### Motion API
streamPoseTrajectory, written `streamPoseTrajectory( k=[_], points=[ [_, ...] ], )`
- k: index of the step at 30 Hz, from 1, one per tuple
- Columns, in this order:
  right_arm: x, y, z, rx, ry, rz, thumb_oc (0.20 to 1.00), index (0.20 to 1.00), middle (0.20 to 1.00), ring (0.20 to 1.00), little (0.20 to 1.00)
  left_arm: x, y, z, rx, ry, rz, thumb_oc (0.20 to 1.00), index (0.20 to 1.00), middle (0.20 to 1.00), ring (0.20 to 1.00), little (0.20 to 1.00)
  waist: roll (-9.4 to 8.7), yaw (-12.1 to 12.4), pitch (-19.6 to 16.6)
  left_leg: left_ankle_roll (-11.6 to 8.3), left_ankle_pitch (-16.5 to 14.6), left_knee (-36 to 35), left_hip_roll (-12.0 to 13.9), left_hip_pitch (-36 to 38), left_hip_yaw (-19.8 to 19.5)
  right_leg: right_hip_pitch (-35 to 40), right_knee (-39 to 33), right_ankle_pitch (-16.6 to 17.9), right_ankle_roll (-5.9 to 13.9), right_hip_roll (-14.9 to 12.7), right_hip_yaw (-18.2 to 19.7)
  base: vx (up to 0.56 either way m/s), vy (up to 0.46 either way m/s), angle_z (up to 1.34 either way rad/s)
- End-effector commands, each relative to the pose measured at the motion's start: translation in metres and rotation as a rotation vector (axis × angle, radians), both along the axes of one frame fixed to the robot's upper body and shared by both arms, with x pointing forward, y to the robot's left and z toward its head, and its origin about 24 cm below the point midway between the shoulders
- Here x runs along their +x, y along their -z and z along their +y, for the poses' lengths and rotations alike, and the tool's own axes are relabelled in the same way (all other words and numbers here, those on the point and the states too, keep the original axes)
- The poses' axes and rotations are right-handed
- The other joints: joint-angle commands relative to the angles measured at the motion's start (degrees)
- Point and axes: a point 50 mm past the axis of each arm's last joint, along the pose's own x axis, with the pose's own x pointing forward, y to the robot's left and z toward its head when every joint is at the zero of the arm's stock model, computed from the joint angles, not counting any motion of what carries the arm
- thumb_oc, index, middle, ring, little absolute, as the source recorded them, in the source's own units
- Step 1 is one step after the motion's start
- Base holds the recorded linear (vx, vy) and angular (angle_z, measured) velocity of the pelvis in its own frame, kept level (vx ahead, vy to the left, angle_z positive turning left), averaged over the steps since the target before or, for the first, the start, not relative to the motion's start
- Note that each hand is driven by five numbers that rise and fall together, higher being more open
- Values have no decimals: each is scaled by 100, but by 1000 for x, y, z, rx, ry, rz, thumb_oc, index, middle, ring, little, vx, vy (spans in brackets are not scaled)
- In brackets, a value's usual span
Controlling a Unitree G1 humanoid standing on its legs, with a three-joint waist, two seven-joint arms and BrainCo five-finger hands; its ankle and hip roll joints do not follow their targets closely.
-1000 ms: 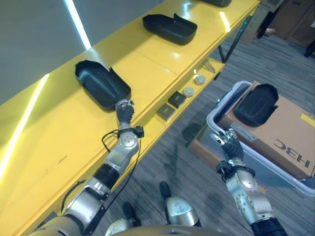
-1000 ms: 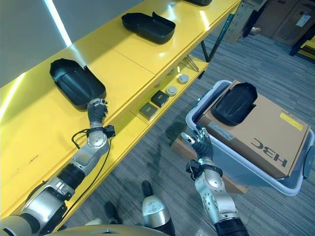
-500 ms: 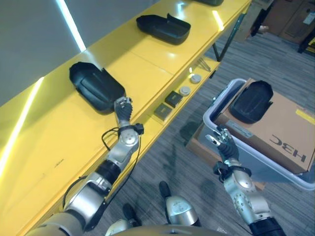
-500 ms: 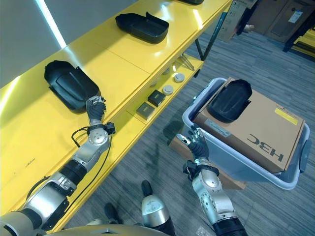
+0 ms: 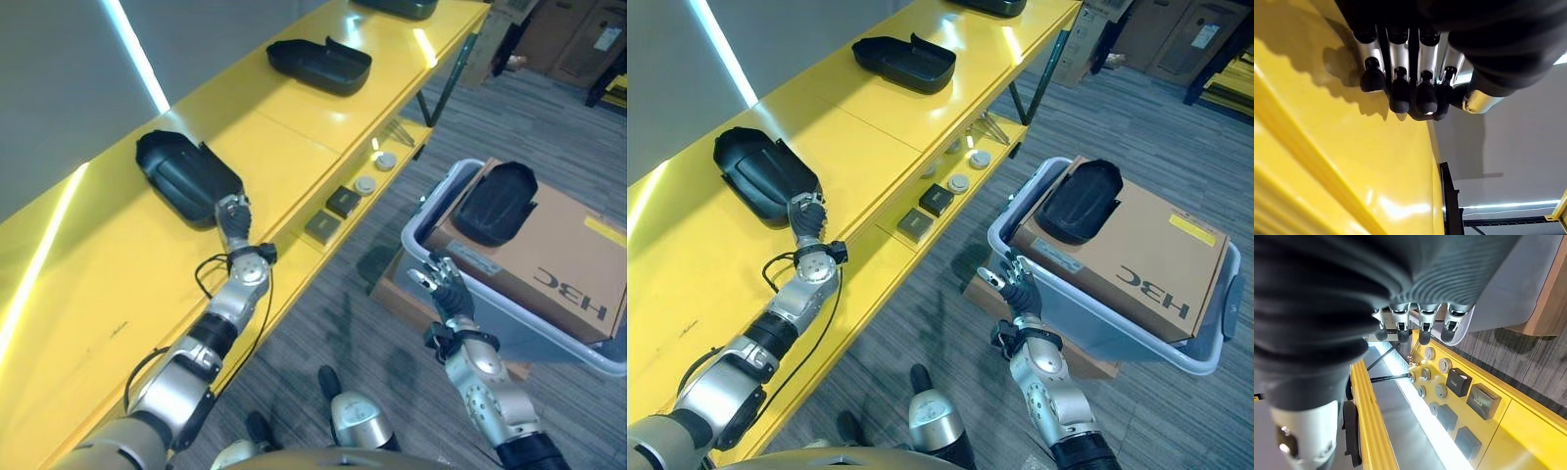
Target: Move parts from the plastic box to the shelf.
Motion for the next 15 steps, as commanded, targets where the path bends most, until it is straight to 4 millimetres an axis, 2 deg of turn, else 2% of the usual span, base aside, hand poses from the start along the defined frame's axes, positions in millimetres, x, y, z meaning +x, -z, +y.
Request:
streamPoseTrajectory(
  k=[1,8,9,10,11,15],
  points=[
    [1,-15,-6,-92,-58,-55,1000,1000,1000,1000,1000,15,-28,-1,54,-18,-106,200,200,200,200,200,-73,42,-406,-232,362,758,643,-843,147,-225,689,-610,198,-181,-267,0,0,0],
    [0,-16,-5,-93,-68,-60,1000,1000,1000,1000,1000,17,-29,-4,26,48,-120,200,200,200,200,200,-83,21,-409,-230,334,788,632,-845,155,-224,694,-619,196,-184,-267,0,0,0],
    [1,-16,-5,-94,-69,-61,1000,1000,1000,1000,1000,18,-30,-7,11,87,-135,266,266,266,266,266,-86,18,-406,-225,323,795,630,-847,153,-230,697,-623,195,-184,-267,0,0,0],
    [1,-17,-4,-93,-68,-64,1000,1000,1000,1000,1000,17,-33,-12,-3,132,-168,1000,1000,1000,1000,1000,-83,21,-397,-225,317,794,628,-841,152,-238,699,-619,198,-187,-267,-69,-9,0],
    [1,-17,-4,-92,-70,-66,1000,1000,1000,1000,1000,16,-34,-13,-4,140,-176,1000,1000,1000,1000,1000,-91,32,-396,-175,422,775,644,-889,212,-306,697,-541,164,-173,-262,-70,-4,0],
    [0,-19,-4,-86,-63,-82,1000,1000,1000,1000,1000,11,-45,-33,-19,271,-263,1000,1000,1000,1000,1000,-78,34,-399,-207,300,721,598,-794,161,-245,652,-595,220,-175,-261,4,14,-1]
  ],
)
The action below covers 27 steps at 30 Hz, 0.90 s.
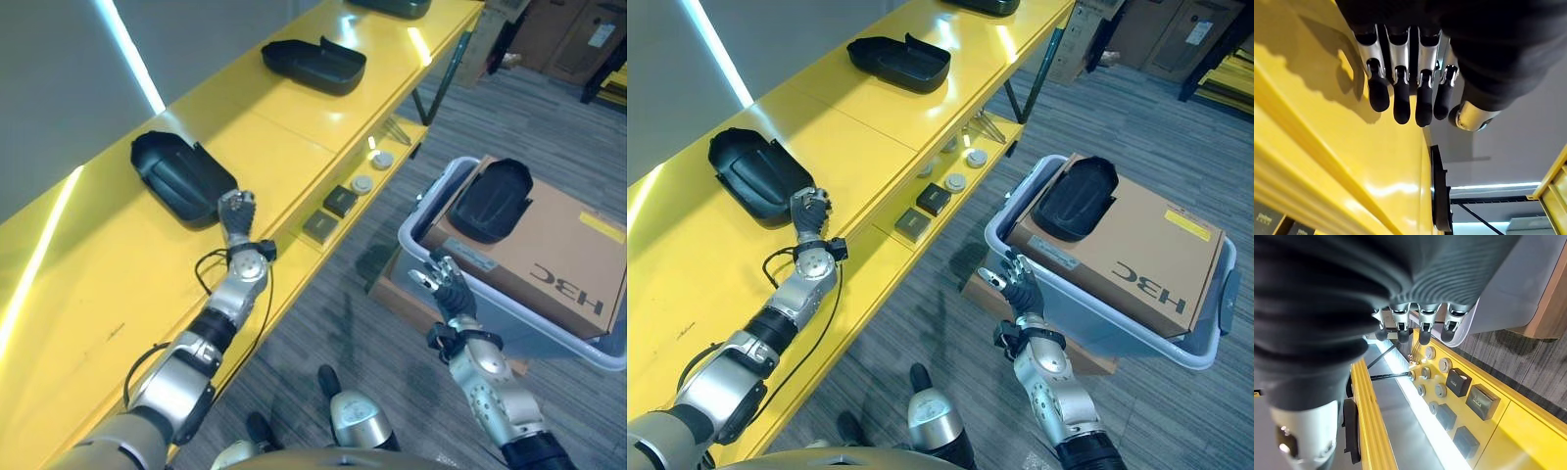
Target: Move parts from the plastic box to the shelf.
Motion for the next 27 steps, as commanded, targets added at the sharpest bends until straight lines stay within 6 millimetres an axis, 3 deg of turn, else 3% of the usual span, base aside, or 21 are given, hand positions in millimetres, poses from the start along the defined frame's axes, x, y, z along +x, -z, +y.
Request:
streamPoseTrajectory(
  k=[1,6,7,8,12,15,19,21,23,24,27],
  points=[
    [0,-18,-1,-61,-41,-87,1000,1000,1000,1000,1000,5,-37,-20,-6,144,-201,1000,1000,1000,1000,1000,-91,65,-401,-160,415,634,604,-787,208,-288,645,-538,192,-160,-268,-86,-16,-1],
    [2,-22,-3,-58,-14,-114,1000,1000,1000,1000,1000,-21,-85,-55,-46,457,-456,1000,1000,1000,1000,1000,-52,154,-453,-130,383,436,512,-657,124,-283,574,-525,230,-147,-303,-36,6,0],
    [2,-22,-3,-57,-13,-115,1000,1000,1000,1000,1000,-22,-86,-55,-47,463,-461,1000,1000,1000,1000,1000,-52,157,-454,-130,384,429,510,-652,122,-281,571,-525,231,-147,-304,-40,19,4],
    [3,-24,-4,-55,-5,-124,1000,1000,1000,1000,1000,-34,-102,-63,-73,531,-533,1000,1000,1000,1000,1000,-33,191,-475,-123,384,357,480,-607,86,-266,534,-516,240,-142,-322,-41,16,5],
    [5,-30,-8,-66,21,-157,1000,1000,1000,1000,1000,-57,-130,-61,-107,569,-642,1000,1000,1000,1000,1000,-1,299,-566,-116,394,167,401,-462,-30,-195,428,-496,254,-112,-349,-66,13,3],
    [4,-36,-12,-84,46,-188,1000,1000,1000,1000,1000,-61,-132,-38,-131,471,-666,1000,1000,1000,1000,1000,22,400,-660,-115,383,81,356,-382,-137,-154,385,-512,246,-80,-315,-108,30,9],
    [-1,-47,-28,-111,111,-231,1000,1000,1000,1000,1000,-72,-125,28,-70,265,-719,1000,1000,1000,1000,1000,68,699,-768,-106,285,192,205,-413,-623,-120,344,-499,206,-40,-134,-104,64,-3],
    [-2,-55,-38,-139,154,-256,1000,1000,1000,1000,1000,-82,-117,66,-5,176,-710,1000,1000,1000,1000,1000,81,984,-790,-31,121,367,-90,-490,-1262,-95,282,-430,211,-17,122,-94,91,-10],
    [0,-67,-47,-178,197,-301,1000,1000,1000,1000,1000,-105,-114,109,80,66,-717,1000,1000,1000,1000,1000,64,1448,-813,117,-65,578,-620,-645,-2212,-168,266,-307,242,-10,495,-154,110,-74],
    [1,-74,-50,-185,228,-337,1000,1000,1000,1000,1000,-116,-113,124,97,44,-707,1000,1000,1000,1000,1000,48,1628,-808,177,-145,636,-768,-682,-2467,-178,269,-299,258,-13,580,-184,132,-124],
    [-7,-89,-58,-166,283,-393,1000,1000,1000,1000,1000,-138,-108,148,142,0,-673,1000,1000,1000,1000,1000,34,1828,-748,223,-250,744,-865,-721,-2505,-208,288,-278,331,-60,551,-136,100,-57]
  ],
)
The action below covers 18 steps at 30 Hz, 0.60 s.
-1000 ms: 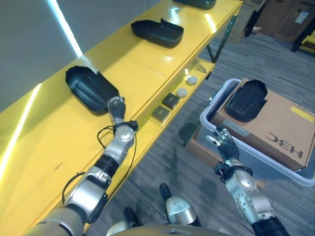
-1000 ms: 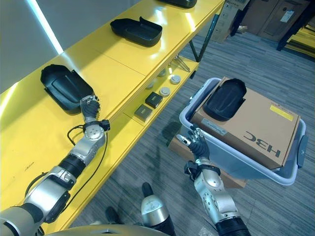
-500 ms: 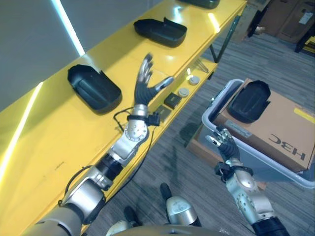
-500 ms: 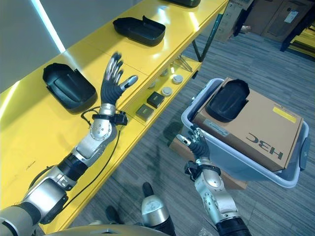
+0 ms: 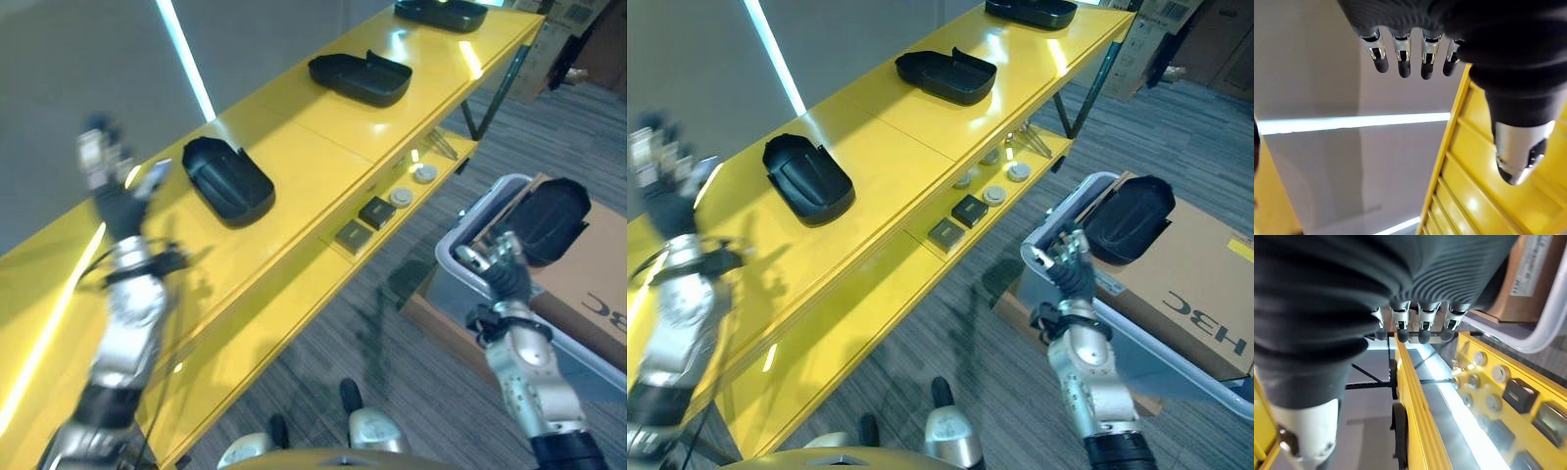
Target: Move parts from the plastic box to the shelf.
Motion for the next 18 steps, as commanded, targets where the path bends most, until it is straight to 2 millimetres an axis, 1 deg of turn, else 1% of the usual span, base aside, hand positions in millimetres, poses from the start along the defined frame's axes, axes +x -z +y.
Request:
streamPoseTrajectory(
  k=[1,3,4,5,7,9,10,11,12,13,14,15,16,18],
  points=[
    [-11,-26,6,19,19,-169,1000,1000,1000,1000,1000,-9,-23,-4,91,164,-110,1000,1000,1000,1000,1000,-381,223,-427,-11,-3,577,-88,-583,433,105,281,-405,347,-24,-348,-172,161,-20],
    [-14,-28,8,22,20,-179,1000,1000,1000,1000,1000,-9,-23,-5,94,210,-98,1000,1000,1000,1000,1000,-387,202,-403,38,-102,566,-119,-514,485,134,256,-386,431,-54,-294,-92,130,-10],
    [-16,-28,10,25,19,-179,1000,1000,1000,1000,1000,-8,-24,-9,104,259,-93,1000,1000,1000,1000,1000,-405,173,-364,64,-81,543,-163,-497,530,82,259,-293,498,-77,-198,-33,91,-14],
    [-17,-28,11,29,17,-178,1000,1000,1000,1000,1000,-7,-24,-10,103,270,-89,1000,1000,1000,1000,1000,-396,167,-369,80,-129,524,-163,-460,540,94,251,-312,519,-78,-185,-71,99,-27],
    [-17,-27,13,54,20,-180,1000,1000,1000,1000,1000,-4,-27,-18,100,340,-88,1000,1000,1000,1000,1000,-400,132,-309,129,-163,498,-201,-409,636,10,290,-240,602,-112,-145,-55,57,-46],
    [-15,-25,16,78,5,-179,1000,1000,1000,1000,1000,-4,-30,-23,133,347,-93,1000,1000,1000,1000,1000,-424,187,-211,135,-199,551,-189,-373,877,-139,445,-172,680,-231,-434,-125,8,-63],
    [-12,-24,22,85,-28,-175,1000,1000,1000,1000,1000,-5,-32,-23,137,328,-91,1000,1000,1000,1000,1000,-429,292,-140,150,-295,591,-154,-296,1118,-208,599,-163,765,-395,-890,-143,-36,-84],
    [-9,-23,27,89,-42,-174,1000,1000,1000,1000,1000,-6,-33,-24,144,323,-92,1000,1000,1000,1000,1000,-439,378,-83,160,-330,624,-130,-265,1303,-270,728,-139,826,-517,-1193,-169,-79,-180],
    [-3,-25,36,86,-60,-176,1000,1000,1000,1000,1000,-7,-36,-23,156,299,-87,1000,1000,1000,1000,1000,-445,543,17,200,-363,642,-59,-185,1633,-320,994,-109,933,-776,-1679,-198,-114,-199],
    [0,-26,39,92,-50,-180,1000,1000,1000,1000,1000,-7,-37,-22,162,295,-85,1000,1000,1000,1000,1000,-433,619,37,229,-358,628,-24,-165,1747,-294,1094,-140,959,-907,-1813,-170,-110,-209],
    [1,-26,40,96,-48,-183,1000,1000,1000,1000,1000,-7,-39,-21,163,290,-86,1000,1000,1000,1000,1000,-428,638,41,236,-349,624,-6,-166,1771,-273,1134,-154,956,-958,-1840,-137,-143,-139],
    [2,-25,42,112,-33,-188,1000,1000,1000,1000,1000,-5,-41,-19,149,295,-89,1000,1000,1000,1000,1000,-419,687,38,255,-344,635,45,-178,1826,-230,1226,-171,940,-1080,-1896,-90,-120,-111],
    [3,-25,43,116,-31,-189,1000,1000,1000,1000,1000,-5,-41,-19,145,296,-88,1000,1000,1000,1000,1000,-419,699,38,262,-348,645,56,-183,1843,-224,1257,-161,938,-1121,-1914,-113,-186,-78],
    [6,-22,48,134,-25,-192,1000,1000,1000,1000,1000,0,-46,-14,126,278,-98,1000,1000,1000,1000,1000,-423,791,25,316,-388,704,176,-234,1948,-183,1502,10,976,-1517,-2050,-109,-272,-47]
  ],
)
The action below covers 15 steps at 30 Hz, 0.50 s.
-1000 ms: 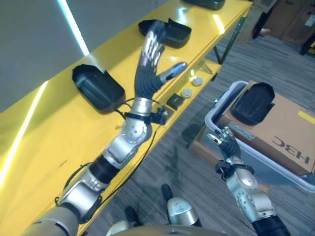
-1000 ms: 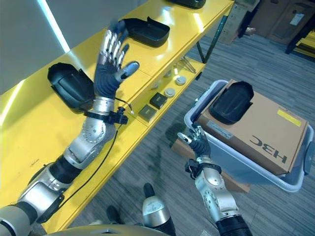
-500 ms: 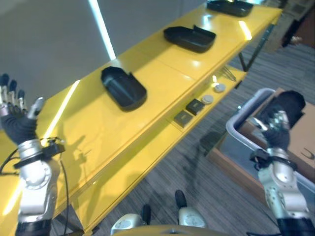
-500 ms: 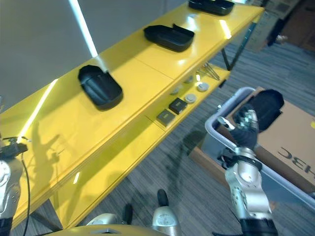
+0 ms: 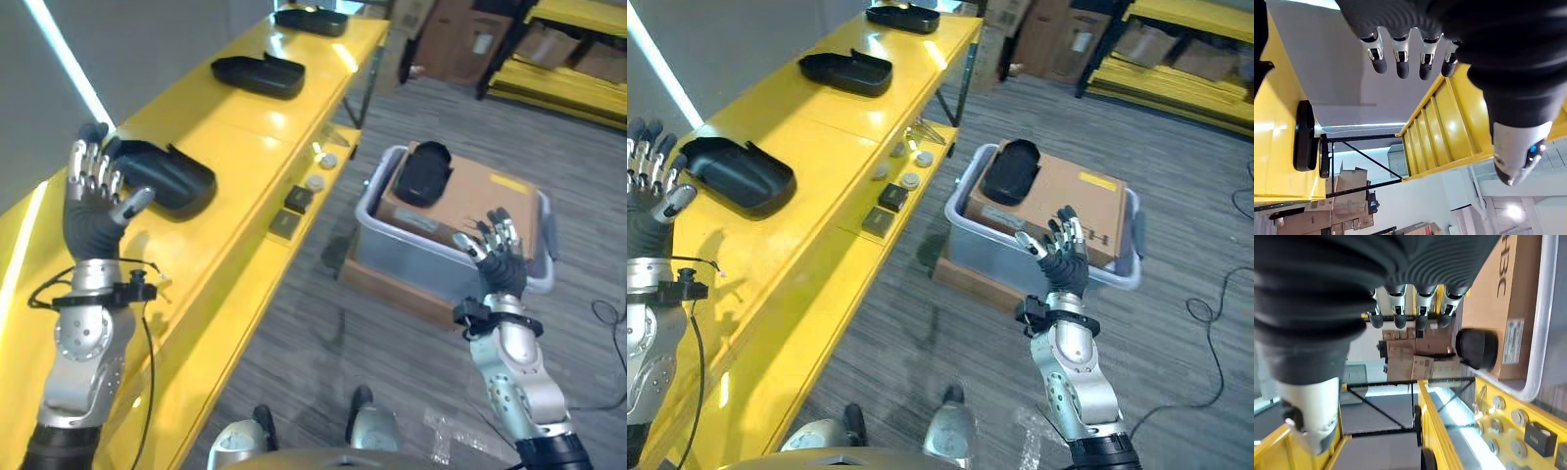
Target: Move parts from the plastic box to the shelf.
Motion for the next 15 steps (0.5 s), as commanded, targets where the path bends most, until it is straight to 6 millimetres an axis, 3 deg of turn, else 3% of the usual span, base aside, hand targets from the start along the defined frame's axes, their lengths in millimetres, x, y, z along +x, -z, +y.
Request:
streamPoseTrajectory(
  k=[1,2,5,9,11,12,15],
  points=[
    [9,-27,1,-26,15,-143,1000,1000,1000,1000,1000,-7,-24,7,-36,-38,-126,1000,1000,1000,1000,1000,227,154,6,49,-413,499,-207,-204,-748,-71,-133,738,274,-119,10,-91,-515,-57],
    [9,-26,3,-42,11,-138,1000,1000,1000,1000,1000,-5,-27,10,-57,-49,-127,1000,1000,1000,1000,1000,210,200,-47,-76,-269,429,16,-244,-756,214,-296,513,291,-164,-79,-57,-532,-38],
    [9,-25,-4,-82,-24,-121,1000,1000,1000,1000,1000,-5,-23,16,-123,-93,-118,1000,1000,1000,1000,1000,128,241,-107,-486,64,366,475,-485,-776,487,-867,192,240,152,-364,-61,-521,-30],
    [5,-39,-12,-92,-29,-192,1000,1000,1000,1000,1000,-3,-6,10,-182,-50,-83,1000,1000,1000,1000,1000,143,114,-33,-827,569,-68,917,-648,-914,424,-1033,17,-117,600,-441,-110,-343,-21],
    [3,-47,-18,-133,25,-233,1000,1000,1000,1000,1000,-2,-1,10,-197,-39,-65,1000,1000,1000,1000,1000,187,96,-1,-844,629,-94,921,-718,-1095,363,-1008,-26,-214,694,-361,-106,-77,-4],
    [6,-48,-17,-91,-16,-235,1000,1000,1000,1000,1000,-5,2,12,-194,-35,-56,1000,1000,1000,1000,1000,211,171,11,-827,567,-60,826,-717,-1407,304,-949,-55,-234,708,-207,-61,19,-21],
    [2,-42,-15,-114,-21,-227,1000,1000,1000,1000,1000,-9,8,17,-192,-17,-25,1000,1000,1000,1000,1000,250,176,-56,-799,546,-51,741,-641,-1394,336,-1040,32,-248,687,-155,-3,77,-35]
  ],
)
